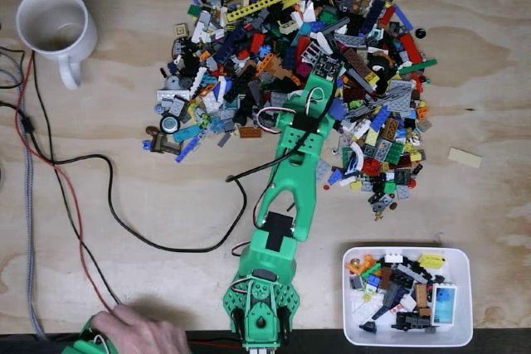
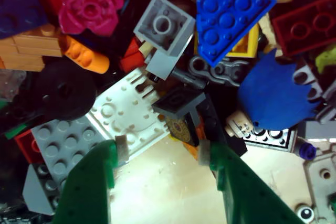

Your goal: Find the closest Lego and put it in the bin.

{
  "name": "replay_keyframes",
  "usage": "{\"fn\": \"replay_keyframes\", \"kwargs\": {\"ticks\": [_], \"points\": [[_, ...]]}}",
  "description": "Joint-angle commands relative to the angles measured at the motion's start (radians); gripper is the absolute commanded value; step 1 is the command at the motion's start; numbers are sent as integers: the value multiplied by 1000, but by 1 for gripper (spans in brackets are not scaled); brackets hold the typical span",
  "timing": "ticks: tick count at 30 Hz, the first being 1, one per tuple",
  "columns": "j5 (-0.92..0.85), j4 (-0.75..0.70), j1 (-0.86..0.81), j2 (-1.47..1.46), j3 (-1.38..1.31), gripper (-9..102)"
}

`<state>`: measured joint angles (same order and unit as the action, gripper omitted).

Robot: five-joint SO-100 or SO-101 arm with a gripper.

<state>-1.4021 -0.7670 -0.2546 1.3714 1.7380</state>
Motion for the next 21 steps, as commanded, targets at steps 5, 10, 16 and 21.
{"fn": "replay_keyframes", "kwargs": {"ticks": [5,10,16,21], "points": [[-77,40,-26,-12,-89,16],[-100,38,-18,-21,-89,9],[-115,69,-5,-41,-72,15],[-115,126,26,-49,-12,14]]}}
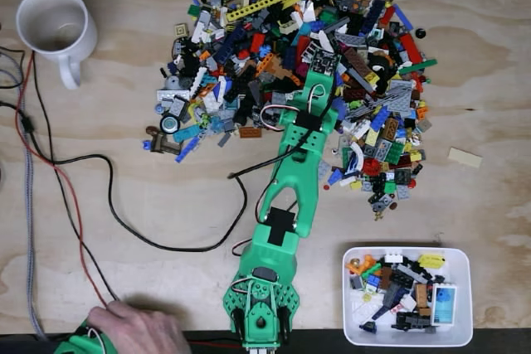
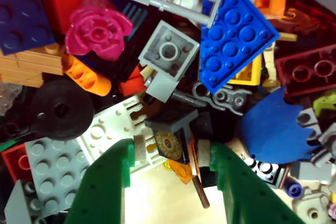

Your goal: Find the closest Lego and put it in the bin.

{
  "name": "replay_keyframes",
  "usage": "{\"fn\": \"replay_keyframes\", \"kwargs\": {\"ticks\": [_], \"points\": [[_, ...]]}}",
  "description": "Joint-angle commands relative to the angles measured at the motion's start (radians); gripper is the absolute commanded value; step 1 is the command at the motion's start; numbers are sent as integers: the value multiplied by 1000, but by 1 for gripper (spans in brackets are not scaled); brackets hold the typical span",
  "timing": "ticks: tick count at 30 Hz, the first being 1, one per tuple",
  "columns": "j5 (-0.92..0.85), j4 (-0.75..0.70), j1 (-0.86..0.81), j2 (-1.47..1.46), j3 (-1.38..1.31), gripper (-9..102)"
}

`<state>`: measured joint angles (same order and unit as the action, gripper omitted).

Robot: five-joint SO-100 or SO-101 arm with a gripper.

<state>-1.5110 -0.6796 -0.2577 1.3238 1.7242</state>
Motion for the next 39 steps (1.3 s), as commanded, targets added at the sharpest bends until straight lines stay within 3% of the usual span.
{"fn": "replay_keyframes", "kwargs": {"ticks": [1,7,21,27,36,39], "points": [[0,41,35,-3,2,13],[26,0,83,5,3,0],[69,-249,-20,351,-135,0],[35,-307,-284,623,-17,0],[-94,-112,-821,1092,551,0],[-103,-120,-940,1180,624,0]]}}
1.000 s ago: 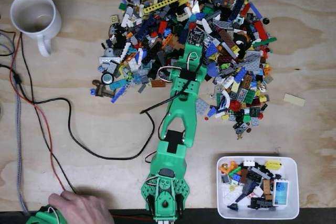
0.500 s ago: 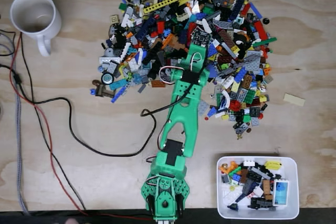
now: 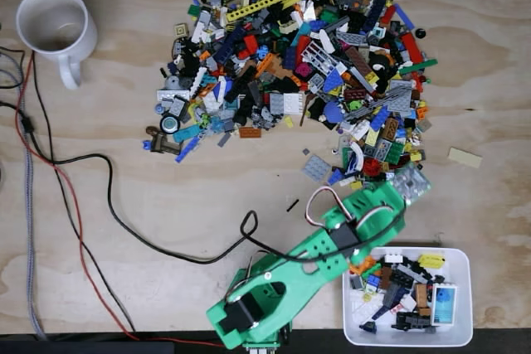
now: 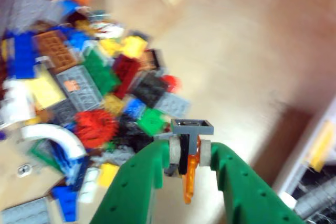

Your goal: Find the closest Lego and put it in the bin.

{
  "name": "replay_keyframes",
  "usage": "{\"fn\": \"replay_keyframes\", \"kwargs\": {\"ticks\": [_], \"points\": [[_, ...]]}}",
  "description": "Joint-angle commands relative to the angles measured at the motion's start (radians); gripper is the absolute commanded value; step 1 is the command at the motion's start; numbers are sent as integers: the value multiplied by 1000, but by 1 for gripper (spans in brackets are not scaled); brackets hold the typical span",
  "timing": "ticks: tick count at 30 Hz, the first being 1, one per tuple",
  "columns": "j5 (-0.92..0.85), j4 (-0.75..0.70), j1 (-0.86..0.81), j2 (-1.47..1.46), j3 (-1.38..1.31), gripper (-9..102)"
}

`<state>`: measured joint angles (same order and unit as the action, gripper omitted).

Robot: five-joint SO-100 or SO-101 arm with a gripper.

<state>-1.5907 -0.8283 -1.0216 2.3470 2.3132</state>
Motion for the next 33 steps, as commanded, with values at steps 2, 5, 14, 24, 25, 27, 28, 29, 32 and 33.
{"fn": "replay_keyframes", "kwargs": {"ticks": [2,5,14,24,25,27,28,29,32,33], "points": [[-11,-23,-230,173,32,0],[8,-57,-296,212,29,0],[-67,-123,-543,456,161,0],[40,-117,-495,383,117,20],[58,-117,-459,344,81,19],[117,-115,-344,235,-17,16],[124,-127,-275,166,-87,13],[146,-132,-189,110,-153,12],[137,-163,55,-61,-318,8],[120,-163,126,-98,-334,8]]}}
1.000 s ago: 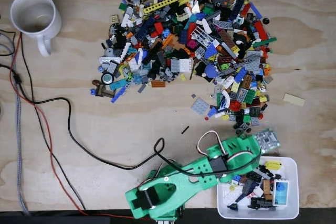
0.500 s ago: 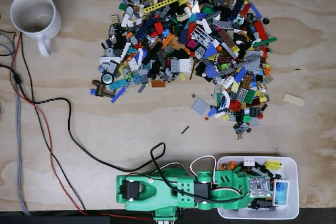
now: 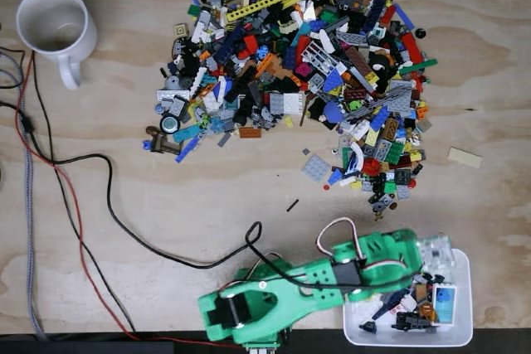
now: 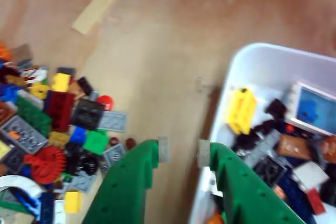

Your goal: Find the closest Lego and put it in the bin.

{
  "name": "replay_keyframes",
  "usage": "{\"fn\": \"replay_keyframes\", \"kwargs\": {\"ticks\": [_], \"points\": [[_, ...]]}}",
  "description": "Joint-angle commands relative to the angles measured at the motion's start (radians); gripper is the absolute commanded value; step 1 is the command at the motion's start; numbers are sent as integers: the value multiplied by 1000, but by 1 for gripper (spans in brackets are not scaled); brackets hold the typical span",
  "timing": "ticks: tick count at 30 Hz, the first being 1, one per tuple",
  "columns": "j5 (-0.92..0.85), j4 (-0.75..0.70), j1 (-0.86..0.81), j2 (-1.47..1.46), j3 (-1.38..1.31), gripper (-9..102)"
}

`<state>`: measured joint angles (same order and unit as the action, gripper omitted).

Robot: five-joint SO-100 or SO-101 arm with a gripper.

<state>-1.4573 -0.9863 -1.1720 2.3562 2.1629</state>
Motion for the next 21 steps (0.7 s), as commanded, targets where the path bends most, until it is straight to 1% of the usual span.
{"fn": "replay_keyframes", "kwargs": {"ticks": [1,4,6,9,12,16,21], "points": [[-29,-6,353,-130,-181,8],[-71,-17,543,-156,-118,8],[-67,-8,663,-150,-60,8],[-52,57,821,-141,28,9],[0,87,957,-189,31,8],[58,101,1072,-262,-8,8],[91,97,1144,-313,-48,8]]}}
